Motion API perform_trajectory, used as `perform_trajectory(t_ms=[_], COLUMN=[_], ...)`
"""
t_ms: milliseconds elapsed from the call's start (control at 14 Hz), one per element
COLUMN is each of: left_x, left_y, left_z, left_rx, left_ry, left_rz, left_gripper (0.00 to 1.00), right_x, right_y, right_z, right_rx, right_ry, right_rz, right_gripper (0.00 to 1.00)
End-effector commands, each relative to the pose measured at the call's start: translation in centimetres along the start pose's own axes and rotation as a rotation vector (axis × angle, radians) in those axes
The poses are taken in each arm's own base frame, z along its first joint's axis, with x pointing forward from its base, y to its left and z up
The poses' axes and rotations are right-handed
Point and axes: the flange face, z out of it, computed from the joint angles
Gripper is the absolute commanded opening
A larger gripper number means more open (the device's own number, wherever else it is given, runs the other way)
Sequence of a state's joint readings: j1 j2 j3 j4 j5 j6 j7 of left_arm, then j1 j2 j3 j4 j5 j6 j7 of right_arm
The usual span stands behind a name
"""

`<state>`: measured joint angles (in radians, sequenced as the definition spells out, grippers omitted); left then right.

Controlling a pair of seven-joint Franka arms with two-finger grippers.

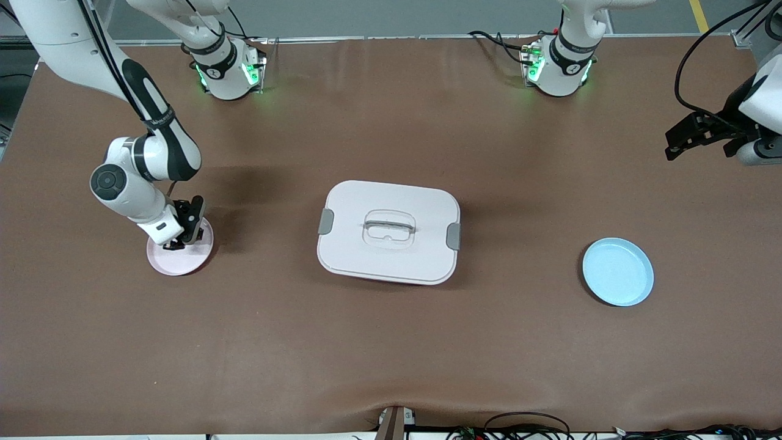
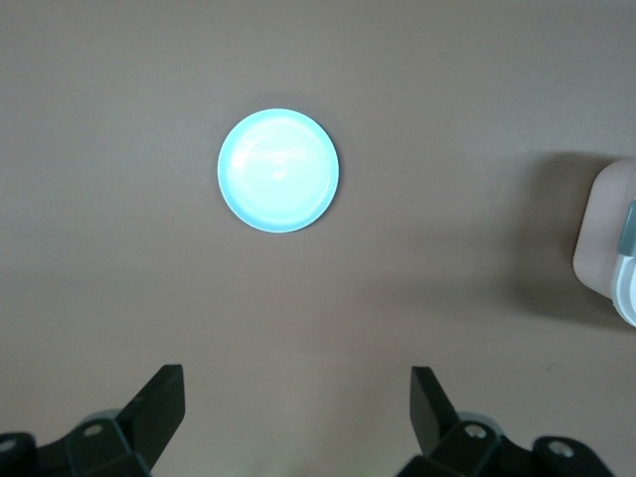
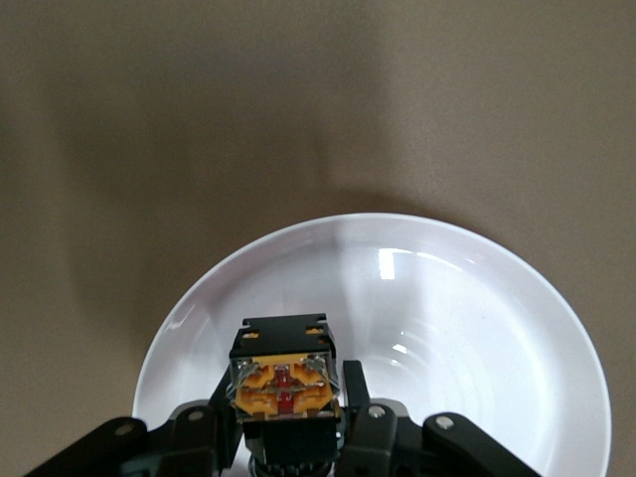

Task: Transfer orange switch to right arm and place
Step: 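Lower the switch onto the white plate with the right gripper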

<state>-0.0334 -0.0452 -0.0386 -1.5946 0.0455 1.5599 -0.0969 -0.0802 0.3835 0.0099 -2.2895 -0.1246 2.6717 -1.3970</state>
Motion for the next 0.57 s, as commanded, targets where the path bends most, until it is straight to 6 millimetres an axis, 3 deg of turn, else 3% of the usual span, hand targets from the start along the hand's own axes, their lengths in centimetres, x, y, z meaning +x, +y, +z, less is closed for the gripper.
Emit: perform_trajectory(t_ms=[0,72,143,502], left_x=[-0.2,-0.2,-0.2,-0.2], left_y=[-0.1,-0.1,-0.1,-0.3], left_z=[-0.2,-0.2,-0.2,-0.3], left_rx=[-0.013,-0.014,-0.014,-0.014], left_ry=[0.016,0.016,0.016,0.016], left_rz=[0.022,0.022,0.022,0.031], left_gripper=[1.0,1.0,1.0,1.0], right_x=[0.1,0.0,-0.1,0.2], right_y=[0.3,0.4,0.6,0.8], right_z=[-0.3,-0.4,-0.6,-1.3], right_rx=[-0.034,-0.037,-0.041,-0.045], right_ry=[0.003,0.002,0.003,0.003], right_rz=[-0.012,-0.013,-0.01,0.003], right_gripper=[0.7,0.96,1.0,1.0])
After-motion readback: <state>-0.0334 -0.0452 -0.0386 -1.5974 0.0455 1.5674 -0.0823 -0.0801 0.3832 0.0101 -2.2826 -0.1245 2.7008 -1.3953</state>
